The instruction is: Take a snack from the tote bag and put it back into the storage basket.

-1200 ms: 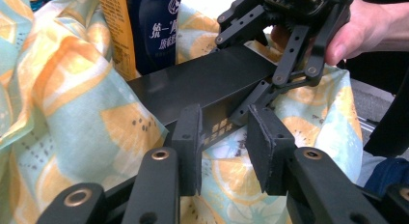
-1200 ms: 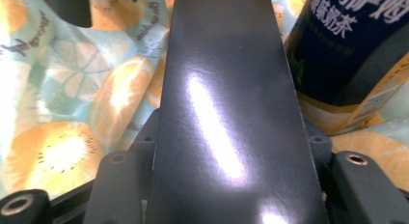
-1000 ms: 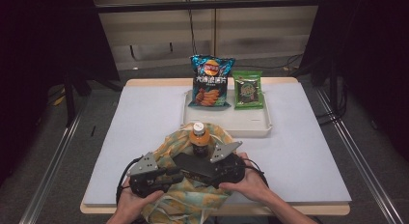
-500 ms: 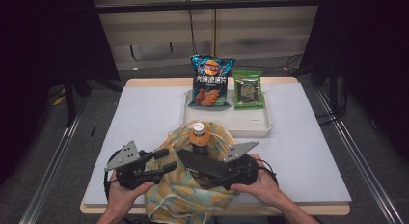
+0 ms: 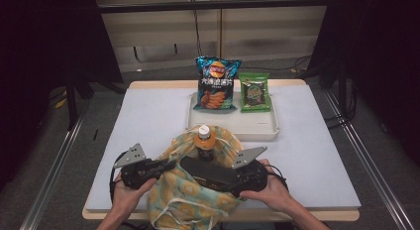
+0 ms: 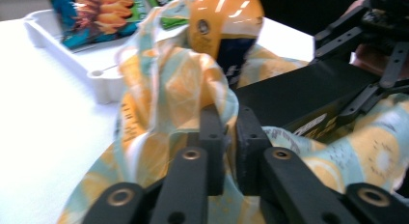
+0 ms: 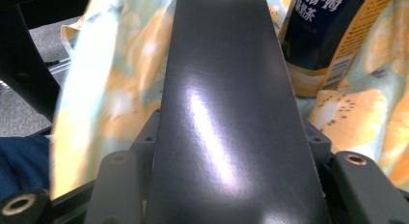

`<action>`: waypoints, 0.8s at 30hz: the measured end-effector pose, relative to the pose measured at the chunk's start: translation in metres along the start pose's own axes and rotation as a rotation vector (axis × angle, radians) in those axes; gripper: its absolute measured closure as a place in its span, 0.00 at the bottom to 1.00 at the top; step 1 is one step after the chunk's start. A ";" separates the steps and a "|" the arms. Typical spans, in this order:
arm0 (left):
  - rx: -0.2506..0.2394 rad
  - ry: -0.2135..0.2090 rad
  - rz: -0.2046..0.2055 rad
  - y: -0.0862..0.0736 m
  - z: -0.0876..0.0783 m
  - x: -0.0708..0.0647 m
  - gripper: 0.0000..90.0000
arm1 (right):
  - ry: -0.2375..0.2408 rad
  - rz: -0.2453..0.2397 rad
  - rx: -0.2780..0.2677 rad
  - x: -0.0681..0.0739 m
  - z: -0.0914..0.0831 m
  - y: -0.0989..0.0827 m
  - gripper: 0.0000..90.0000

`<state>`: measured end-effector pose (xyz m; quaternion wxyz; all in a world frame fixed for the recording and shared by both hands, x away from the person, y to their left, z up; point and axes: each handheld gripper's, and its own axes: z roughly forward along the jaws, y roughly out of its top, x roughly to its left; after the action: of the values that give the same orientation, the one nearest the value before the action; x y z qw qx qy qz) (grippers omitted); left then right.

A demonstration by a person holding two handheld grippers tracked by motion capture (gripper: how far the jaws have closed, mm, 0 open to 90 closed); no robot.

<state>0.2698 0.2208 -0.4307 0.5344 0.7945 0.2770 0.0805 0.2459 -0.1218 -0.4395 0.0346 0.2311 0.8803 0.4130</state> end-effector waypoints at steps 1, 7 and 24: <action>0.000 0.005 -0.007 -0.001 -0.002 0.002 0.96 | -0.004 -0.001 0.001 0.000 0.000 0.000 0.50; 0.026 0.026 -0.029 -0.011 -0.011 0.006 0.98 | -0.018 -0.024 -0.008 0.005 -0.005 0.002 0.50; 0.092 -0.002 -0.032 -0.021 -0.011 -0.005 0.97 | -0.022 -0.032 -0.083 0.003 -0.018 0.010 0.50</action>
<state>0.2537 0.2335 -0.4441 0.4990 0.8137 0.2923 0.0582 0.2422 -0.1279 -0.4199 0.0606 0.2197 0.8656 0.4459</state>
